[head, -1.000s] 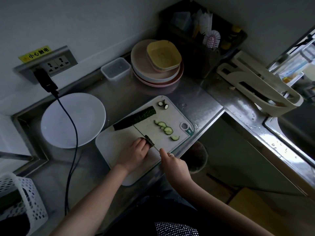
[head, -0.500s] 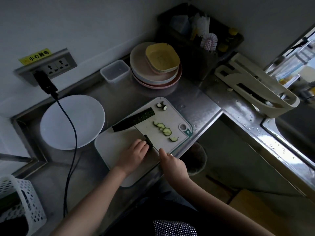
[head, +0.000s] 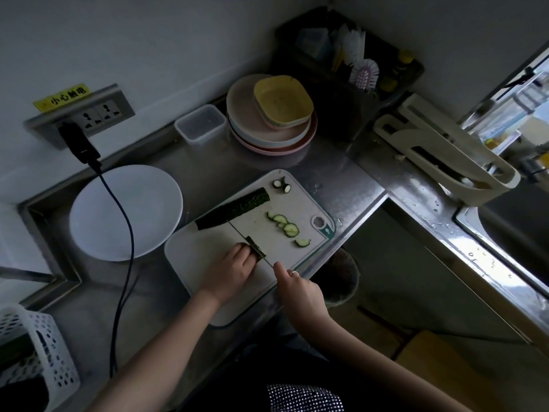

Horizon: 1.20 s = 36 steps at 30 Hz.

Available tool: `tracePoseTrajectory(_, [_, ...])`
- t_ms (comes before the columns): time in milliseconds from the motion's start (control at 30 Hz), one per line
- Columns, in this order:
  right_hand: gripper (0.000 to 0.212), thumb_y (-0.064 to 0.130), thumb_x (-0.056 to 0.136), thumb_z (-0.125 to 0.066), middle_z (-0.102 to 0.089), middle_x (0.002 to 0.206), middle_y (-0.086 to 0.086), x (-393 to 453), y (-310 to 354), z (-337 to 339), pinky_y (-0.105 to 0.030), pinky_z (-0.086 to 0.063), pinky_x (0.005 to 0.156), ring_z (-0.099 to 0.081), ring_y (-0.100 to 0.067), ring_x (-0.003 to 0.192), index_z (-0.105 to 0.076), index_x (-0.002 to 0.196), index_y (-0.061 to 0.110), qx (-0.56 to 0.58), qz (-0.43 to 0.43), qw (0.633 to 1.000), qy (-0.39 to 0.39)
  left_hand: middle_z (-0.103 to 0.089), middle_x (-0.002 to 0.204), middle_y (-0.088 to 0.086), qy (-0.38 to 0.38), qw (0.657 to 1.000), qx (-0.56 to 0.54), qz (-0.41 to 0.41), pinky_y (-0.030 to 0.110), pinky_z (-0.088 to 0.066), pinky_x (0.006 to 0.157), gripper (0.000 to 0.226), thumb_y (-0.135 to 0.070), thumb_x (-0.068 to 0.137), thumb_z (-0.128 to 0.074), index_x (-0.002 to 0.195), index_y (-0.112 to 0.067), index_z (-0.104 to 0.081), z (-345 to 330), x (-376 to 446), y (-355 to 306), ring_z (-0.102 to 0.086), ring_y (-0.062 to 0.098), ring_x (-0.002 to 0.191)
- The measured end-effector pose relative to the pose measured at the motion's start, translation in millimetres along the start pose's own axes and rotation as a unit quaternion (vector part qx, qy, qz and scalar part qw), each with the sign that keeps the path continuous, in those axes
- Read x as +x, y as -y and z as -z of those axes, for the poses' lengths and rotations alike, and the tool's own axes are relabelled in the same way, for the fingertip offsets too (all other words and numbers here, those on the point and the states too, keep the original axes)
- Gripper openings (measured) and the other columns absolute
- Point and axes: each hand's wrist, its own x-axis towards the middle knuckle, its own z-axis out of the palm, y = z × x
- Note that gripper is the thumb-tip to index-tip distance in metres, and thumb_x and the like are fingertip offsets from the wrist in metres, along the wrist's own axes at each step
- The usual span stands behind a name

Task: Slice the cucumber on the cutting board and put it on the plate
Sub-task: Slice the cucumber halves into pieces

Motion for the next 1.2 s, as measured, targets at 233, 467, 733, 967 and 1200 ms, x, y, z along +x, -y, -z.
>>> tracePoseTrajectory(233, [0.030, 0.015, 0.093, -0.045, -0.061, 0.104, -0.007, 4, -5, -8, -0.037, -0.044, 0.057, -0.065, -0.035, 0.085, -0.038, 0.123, 0.015, -0.009, -0.014, 1.000, 0.006, -0.042, 0.103, 0.009, -0.048, 0.998, -0.029, -0.011, 0.036, -0.053, 0.077, 0.022, -0.009, 0.080, -0.043, 0.102, -0.007, -0.045, 4, 2, -5, -0.046, 0.026, 0.095])
tracePoseTrajectory(467, [0.029, 0.011, 0.093, -0.043, -0.062, 0.102, -0.008, 3, -4, -4, -0.037, -0.041, 0.055, -0.065, -0.035, 0.083, -0.040, 0.121, 0.014, -0.010, -0.007, 1.000, -0.001, -0.041, 0.104, 0.011, -0.049, 0.998, -0.018, -0.019, 0.038, -0.054, 0.077, 0.025, -0.008, 0.079, -0.043, 0.104, -0.006, -0.045, 3, 2, -4, -0.045, 0.028, 0.096])
tracePoseTrajectory(733, [0.021, 0.012, 0.094, -0.042, -0.058, 0.095, -0.007, -10, -4, 7, -0.037, -0.039, 0.053, -0.063, -0.036, 0.076, -0.041, 0.115, 0.013, -0.004, 0.014, 1.000, -0.004, -0.060, 0.093, 0.019, -0.003, 1.000, 0.014, 0.008, 0.040, -0.056, 0.074, 0.029, -0.008, 0.082, -0.042, 0.095, 0.002, -0.067, 0, -3, -2, -0.045, 0.031, 0.096])
tracePoseTrajectory(967, [0.019, 0.010, 0.093, -0.040, -0.057, 0.093, -0.008, -11, -3, 8, -0.035, -0.031, 0.051, -0.061, -0.037, 0.074, -0.041, 0.112, 0.013, -0.005, 0.012, 1.000, -0.004, -0.061, 0.092, 0.020, -0.006, 1.000, 0.022, 0.005, 0.041, -0.054, 0.077, 0.031, -0.007, 0.081, -0.041, 0.093, 0.002, -0.068, 1, -4, -4, -0.045, 0.032, 0.098])
tracePoseTrajectory(1200, [0.026, 0.009, 0.092, -0.042, -0.061, 0.098, -0.008, -5, -4, 2, -0.035, -0.034, 0.055, -0.063, -0.037, 0.081, -0.040, 0.117, 0.013, 0.000, -0.002, 1.000, 0.008, -0.059, 0.091, 0.018, -0.029, 1.000, 0.006, 0.005, 0.039, -0.054, 0.072, 0.020, -0.008, 0.081, -0.043, 0.098, -0.004, -0.052, 3, -2, -5, -0.046, 0.030, 0.094])
